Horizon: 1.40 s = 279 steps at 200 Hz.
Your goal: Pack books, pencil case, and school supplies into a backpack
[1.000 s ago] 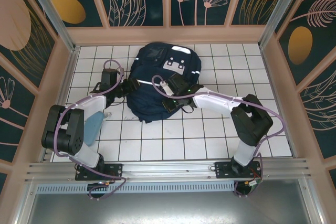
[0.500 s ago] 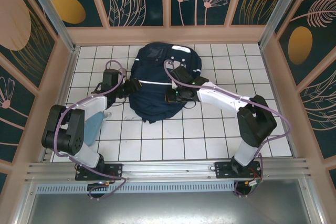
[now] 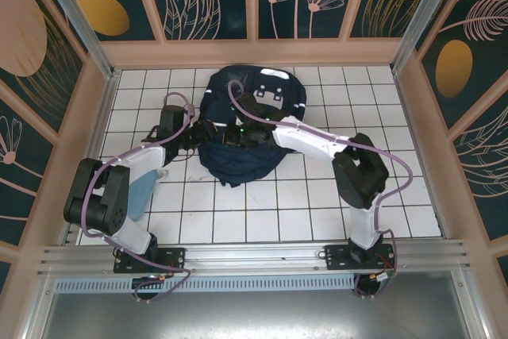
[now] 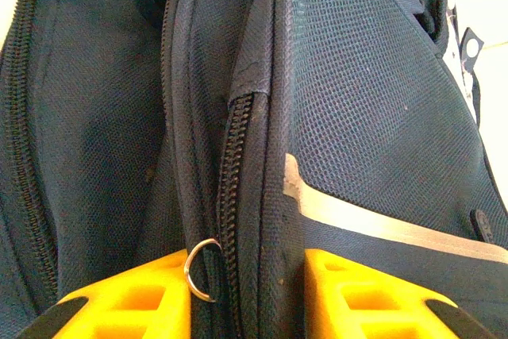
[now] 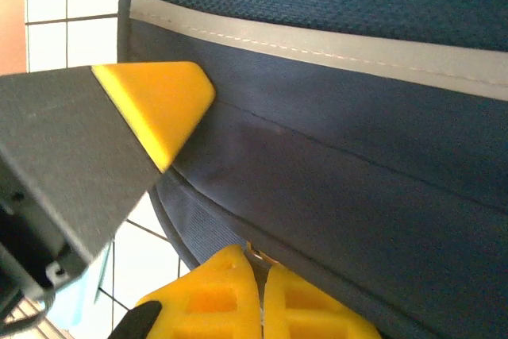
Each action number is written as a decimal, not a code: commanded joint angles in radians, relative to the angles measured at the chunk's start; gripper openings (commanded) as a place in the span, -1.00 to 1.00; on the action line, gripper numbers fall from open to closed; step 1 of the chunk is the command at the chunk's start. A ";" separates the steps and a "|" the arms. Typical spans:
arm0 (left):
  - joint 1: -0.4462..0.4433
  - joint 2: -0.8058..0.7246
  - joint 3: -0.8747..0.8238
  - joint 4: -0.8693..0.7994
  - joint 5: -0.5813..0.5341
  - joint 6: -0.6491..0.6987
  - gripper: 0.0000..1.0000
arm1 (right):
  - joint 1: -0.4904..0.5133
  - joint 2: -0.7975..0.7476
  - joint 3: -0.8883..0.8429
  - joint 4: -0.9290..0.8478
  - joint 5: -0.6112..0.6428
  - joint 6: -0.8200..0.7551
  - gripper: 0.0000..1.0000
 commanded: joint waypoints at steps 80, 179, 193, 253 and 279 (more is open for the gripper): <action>-0.097 -0.075 0.055 -0.115 0.049 0.042 0.13 | -0.008 -0.303 -0.284 0.259 0.079 0.052 0.12; -0.137 -0.240 0.054 -0.328 -0.057 0.304 0.28 | -0.267 -0.609 -0.684 0.364 0.082 0.392 0.29; -0.157 -0.238 0.063 -0.334 -0.045 0.337 0.27 | -0.283 -0.592 -0.683 0.386 0.054 0.408 0.29; -0.182 -0.202 0.099 -0.316 -0.033 0.382 0.27 | -0.329 -0.502 -0.635 0.369 0.042 0.428 0.31; -0.188 -0.180 0.113 -0.315 -0.027 0.389 0.27 | -0.330 -0.478 -0.624 0.395 0.032 0.407 0.30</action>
